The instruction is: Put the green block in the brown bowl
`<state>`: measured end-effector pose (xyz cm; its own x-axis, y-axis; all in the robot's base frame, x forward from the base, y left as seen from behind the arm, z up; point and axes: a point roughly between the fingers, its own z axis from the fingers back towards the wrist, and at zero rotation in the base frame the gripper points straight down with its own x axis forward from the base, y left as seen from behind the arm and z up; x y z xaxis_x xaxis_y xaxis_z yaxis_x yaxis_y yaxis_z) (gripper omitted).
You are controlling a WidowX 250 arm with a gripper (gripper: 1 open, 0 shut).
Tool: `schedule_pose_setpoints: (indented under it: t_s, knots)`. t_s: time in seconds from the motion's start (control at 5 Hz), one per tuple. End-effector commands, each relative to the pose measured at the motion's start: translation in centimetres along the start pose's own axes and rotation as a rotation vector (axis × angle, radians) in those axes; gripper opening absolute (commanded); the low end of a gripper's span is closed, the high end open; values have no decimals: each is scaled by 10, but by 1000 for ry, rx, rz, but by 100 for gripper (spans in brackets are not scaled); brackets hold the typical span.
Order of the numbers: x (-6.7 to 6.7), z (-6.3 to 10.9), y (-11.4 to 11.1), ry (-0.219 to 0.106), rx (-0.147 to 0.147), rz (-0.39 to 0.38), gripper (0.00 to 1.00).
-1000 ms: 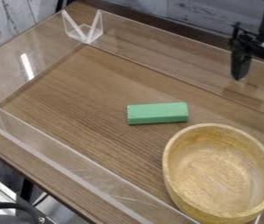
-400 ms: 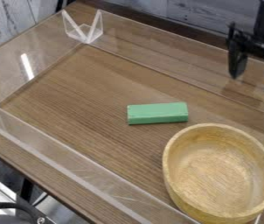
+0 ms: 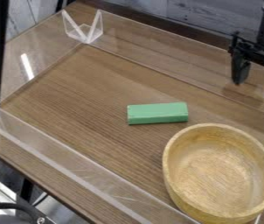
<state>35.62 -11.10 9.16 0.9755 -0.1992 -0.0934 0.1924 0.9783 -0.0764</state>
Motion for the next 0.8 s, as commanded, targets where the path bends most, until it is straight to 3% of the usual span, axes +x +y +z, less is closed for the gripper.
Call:
schedule_pose_setpoints:
  t_s: [0.0, 0.6]
  knots:
    - [8, 37, 5, -116, -14, 10, 100]
    - [9, 50, 11, -155, -31, 27, 100]
